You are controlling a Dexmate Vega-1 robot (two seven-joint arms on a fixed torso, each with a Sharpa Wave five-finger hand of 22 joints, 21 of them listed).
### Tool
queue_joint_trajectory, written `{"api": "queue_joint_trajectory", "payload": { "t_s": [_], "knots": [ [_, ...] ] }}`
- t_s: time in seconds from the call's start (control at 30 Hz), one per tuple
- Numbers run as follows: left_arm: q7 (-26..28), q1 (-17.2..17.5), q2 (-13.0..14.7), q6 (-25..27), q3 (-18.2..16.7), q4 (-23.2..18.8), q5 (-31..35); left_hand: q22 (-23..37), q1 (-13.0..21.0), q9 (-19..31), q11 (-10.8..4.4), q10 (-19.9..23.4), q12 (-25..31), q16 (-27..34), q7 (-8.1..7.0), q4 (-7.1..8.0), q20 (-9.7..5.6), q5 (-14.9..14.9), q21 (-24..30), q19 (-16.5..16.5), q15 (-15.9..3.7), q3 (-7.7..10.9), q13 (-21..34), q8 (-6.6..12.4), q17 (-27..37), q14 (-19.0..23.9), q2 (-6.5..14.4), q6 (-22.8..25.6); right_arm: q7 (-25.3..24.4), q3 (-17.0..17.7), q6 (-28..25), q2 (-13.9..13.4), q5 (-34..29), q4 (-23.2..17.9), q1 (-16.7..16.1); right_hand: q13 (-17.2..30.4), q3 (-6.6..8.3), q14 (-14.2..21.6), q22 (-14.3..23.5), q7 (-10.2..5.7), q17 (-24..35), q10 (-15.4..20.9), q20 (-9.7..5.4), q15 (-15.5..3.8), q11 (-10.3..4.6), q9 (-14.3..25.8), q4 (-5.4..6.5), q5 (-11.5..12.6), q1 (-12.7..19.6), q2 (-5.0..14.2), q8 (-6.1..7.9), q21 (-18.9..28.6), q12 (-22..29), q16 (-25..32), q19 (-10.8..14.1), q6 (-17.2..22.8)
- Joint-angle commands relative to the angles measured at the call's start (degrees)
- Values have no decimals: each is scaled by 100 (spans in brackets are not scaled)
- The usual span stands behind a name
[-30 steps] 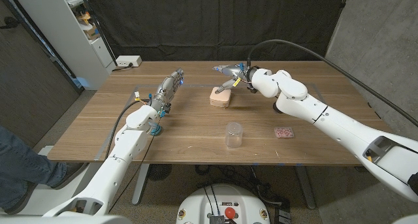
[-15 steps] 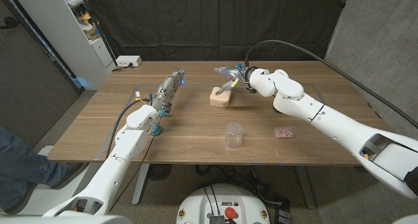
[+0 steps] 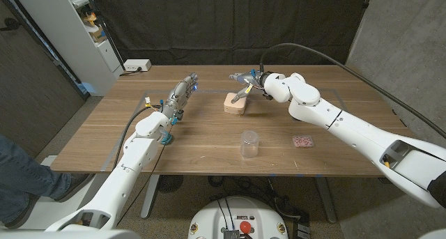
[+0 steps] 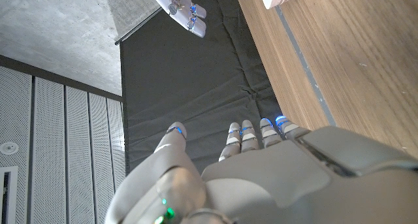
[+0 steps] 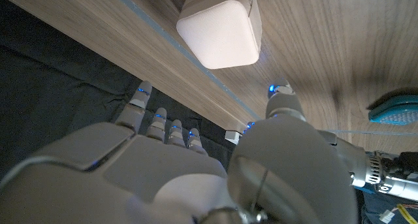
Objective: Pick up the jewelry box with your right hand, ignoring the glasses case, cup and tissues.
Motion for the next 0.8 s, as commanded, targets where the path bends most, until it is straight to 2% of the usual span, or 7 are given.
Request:
{"api": "queue_joint_trajectory", "payload": {
  "t_s": [0.03,0.17,0.57,0.8],
  "knots": [
    [-16,-57,-13,8,35,53,16,31,-29,15,54,12,-6,5,32,-29,18,-11,26,-56,31,-4,16,8,6,-8,25,4,187,-130,-120,102,-99,144,121,13,-29,-10,11,8,15,-95,3,67,21,22,8,37,7,-43,-8,55,-13,-25,40,-109],
    [-23,-76,-25,4,40,95,17,31,-32,15,56,13,-5,5,37,-31,21,-11,27,-55,36,-4,16,7,6,-9,27,3,224,-164,-138,128,-103,195,153,14,-47,-12,12,26,11,-119,4,72,102,23,12,51,11,-39,-8,58,-8,-25,51,-158],
    [-5,-87,-32,14,41,121,39,31,-36,17,51,15,-3,-1,45,-37,23,-10,26,-63,45,0,16,6,6,-28,35,7,369,-274,-269,196,-164,334,251,14,-83,9,15,31,5,-186,9,123,191,25,20,81,23,-25,-22,63,-5,-15,75,-312],
    [-19,-90,-35,11,41,144,38,31,-40,17,62,9,-5,-1,46,-40,38,-11,14,-97,53,0,16,6,7,-36,36,10,559,-407,-435,272,-283,435,339,12,-137,4,19,117,-4,-293,16,174,283,27,25,105,27,-37,-33,73,-15,-18,120,-487]
  ]
}}
